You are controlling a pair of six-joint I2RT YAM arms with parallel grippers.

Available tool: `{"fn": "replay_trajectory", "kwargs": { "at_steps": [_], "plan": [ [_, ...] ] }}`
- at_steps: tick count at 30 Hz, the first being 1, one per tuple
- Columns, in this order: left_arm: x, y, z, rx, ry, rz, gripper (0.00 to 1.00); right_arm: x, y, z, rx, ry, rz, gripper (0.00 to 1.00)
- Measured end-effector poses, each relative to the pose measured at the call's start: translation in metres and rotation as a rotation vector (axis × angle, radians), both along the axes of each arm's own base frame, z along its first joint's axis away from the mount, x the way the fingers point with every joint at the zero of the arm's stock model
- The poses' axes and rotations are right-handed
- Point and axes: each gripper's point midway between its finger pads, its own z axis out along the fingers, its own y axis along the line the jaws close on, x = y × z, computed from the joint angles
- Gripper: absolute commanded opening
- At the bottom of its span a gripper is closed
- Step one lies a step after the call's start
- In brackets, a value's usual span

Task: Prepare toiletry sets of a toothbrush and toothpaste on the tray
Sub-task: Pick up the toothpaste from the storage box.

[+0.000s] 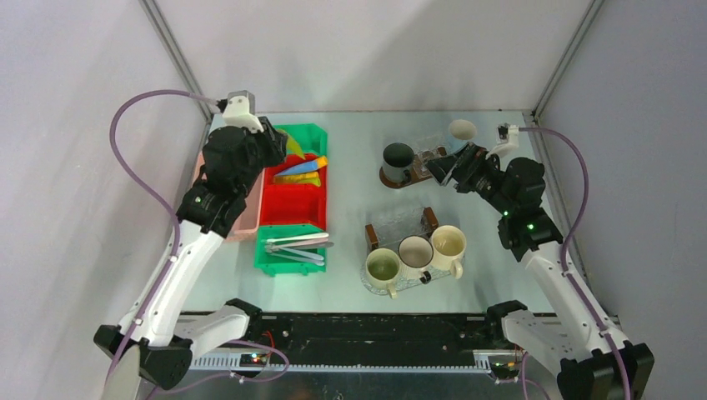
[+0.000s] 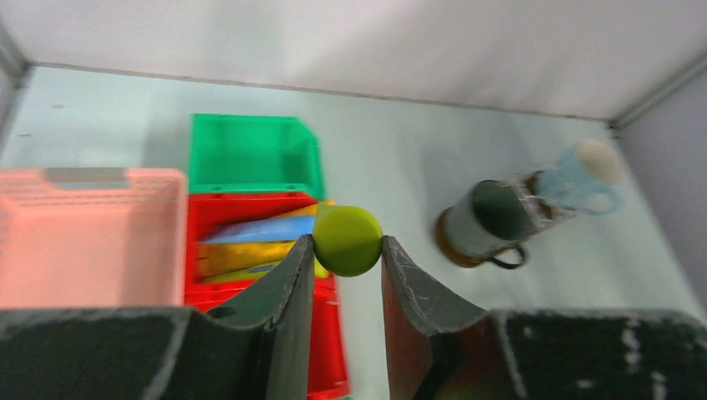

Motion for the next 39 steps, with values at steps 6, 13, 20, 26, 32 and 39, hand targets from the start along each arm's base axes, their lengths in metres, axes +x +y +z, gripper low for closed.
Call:
{"fn": "replay_trajectory", "kwargs": {
  "at_steps": [6, 13, 20, 26, 32, 39],
  "plan": [
    [-0.012, -0.035, 0.004, -0.215, -0.049, -0.147, 0.00, 0.002, 0.019, 0.005, 0.113, 0.055, 0.038, 0.87],
    [-0.026, -0.076, 0.014, -0.448, -0.083, -0.318, 0.00, -0.005, 0.040, 0.019, 0.225, 0.080, 0.077, 0.87],
    [-0.042, -0.099, 0.034, -0.628, -0.141, -0.428, 0.00, -0.007, 0.056, 0.026, 0.318, 0.124, 0.075, 0.86],
    [-0.052, -0.110, 0.049, -0.748, -0.183, -0.483, 0.00, -0.008, 0.075, 0.028, 0.384, 0.162, 0.093, 0.85],
    [-0.063, -0.121, 0.060, -0.839, -0.206, -0.535, 0.00, -0.005, 0.085, 0.035, 0.439, 0.162, 0.106, 0.81],
    [-0.066, -0.123, 0.076, -0.913, -0.238, -0.563, 0.00, -0.001, 0.090, 0.040, 0.458, 0.139, 0.120, 0.73]
  ]
}}
